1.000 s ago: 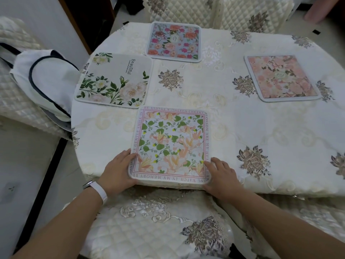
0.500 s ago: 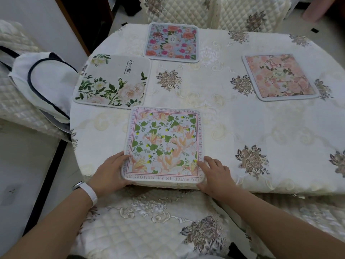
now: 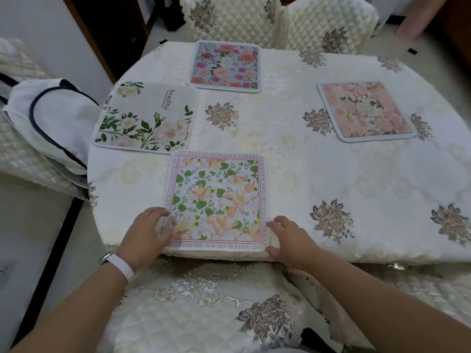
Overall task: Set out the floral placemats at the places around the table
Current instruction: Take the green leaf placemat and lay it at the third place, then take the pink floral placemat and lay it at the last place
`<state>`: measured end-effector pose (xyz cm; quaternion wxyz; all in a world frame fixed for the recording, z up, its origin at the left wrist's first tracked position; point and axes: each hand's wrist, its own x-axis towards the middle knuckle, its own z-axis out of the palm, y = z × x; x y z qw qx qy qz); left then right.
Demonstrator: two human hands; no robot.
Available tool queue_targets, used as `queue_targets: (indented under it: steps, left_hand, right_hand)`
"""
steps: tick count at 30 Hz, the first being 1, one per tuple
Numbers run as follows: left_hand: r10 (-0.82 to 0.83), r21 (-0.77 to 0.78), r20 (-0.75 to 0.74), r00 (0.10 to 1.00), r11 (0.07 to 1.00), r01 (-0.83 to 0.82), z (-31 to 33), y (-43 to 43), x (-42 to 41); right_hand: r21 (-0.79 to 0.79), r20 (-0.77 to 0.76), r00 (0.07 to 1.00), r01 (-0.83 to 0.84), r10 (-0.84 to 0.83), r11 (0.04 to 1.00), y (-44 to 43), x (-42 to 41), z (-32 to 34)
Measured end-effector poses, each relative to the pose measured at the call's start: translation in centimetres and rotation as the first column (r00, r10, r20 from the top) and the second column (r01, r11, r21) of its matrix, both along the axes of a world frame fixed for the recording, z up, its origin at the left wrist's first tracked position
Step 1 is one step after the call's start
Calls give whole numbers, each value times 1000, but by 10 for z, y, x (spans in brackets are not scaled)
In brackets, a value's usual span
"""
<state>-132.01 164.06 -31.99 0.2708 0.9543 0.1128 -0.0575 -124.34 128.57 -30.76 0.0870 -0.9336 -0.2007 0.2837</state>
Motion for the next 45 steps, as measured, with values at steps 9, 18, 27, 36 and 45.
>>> queue_targets:
  steps: [9, 18, 27, 36, 45]
  left_hand:
    - [-161, 89, 111, 981, 984, 152, 52, -92, 43]
    - [-222, 185, 102, 970, 962, 201, 97, -217, 49]
    - [-155, 190, 180, 971, 974, 120, 129, -392, 44]
    - [-190, 230, 210, 959, 963, 140, 144, -497, 60]
    - [-246, 216, 219, 944, 956, 199, 138, -521, 96]
  right_hand:
    - [161, 256, 954, 118, -157, 980, -59, 26, 68]
    - [187, 359, 920, 97, -160, 977, -168, 43, 111]
    - [214, 348, 932, 30, -105, 976, -324, 52, 138]
    - [166, 319, 944, 35, -87, 986, -428, 57, 148]
    - [144, 336, 925, 132, -174, 981, -448, 62, 163]
